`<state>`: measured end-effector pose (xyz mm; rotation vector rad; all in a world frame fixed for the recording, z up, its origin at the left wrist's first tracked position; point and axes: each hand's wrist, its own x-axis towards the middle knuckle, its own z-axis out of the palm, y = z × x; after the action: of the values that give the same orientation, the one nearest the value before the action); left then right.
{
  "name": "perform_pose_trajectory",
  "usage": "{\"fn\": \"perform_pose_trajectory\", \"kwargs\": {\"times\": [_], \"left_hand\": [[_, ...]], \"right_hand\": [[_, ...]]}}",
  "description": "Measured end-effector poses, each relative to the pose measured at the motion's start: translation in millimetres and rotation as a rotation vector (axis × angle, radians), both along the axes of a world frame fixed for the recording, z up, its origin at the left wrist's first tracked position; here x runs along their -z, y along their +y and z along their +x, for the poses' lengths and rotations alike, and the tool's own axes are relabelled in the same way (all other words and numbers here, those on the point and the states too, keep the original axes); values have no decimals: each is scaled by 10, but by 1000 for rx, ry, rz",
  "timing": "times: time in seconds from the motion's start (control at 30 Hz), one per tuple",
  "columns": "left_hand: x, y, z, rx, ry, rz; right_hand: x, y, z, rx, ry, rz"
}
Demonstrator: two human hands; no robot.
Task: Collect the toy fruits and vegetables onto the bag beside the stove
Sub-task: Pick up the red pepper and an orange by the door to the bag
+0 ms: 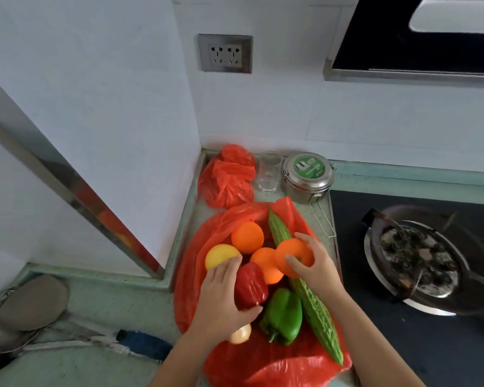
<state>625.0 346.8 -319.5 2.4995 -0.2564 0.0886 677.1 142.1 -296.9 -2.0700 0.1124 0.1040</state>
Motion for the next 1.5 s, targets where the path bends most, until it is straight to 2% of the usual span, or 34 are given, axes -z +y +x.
{"fn": "perform_pose_trajectory", "kwargs": {"times": [0.23, 0.73, 1.5], "left_hand": [[103, -39, 119, -11, -10, 58], [126, -13, 186, -33, -97, -2], [84, -71, 332, -24, -151, -13]], "right_hand": [[32, -13, 358, -45, 1, 15], [170, 212, 733, -147, -70, -38], [210, 175, 713, -155, -146, -184]]}}
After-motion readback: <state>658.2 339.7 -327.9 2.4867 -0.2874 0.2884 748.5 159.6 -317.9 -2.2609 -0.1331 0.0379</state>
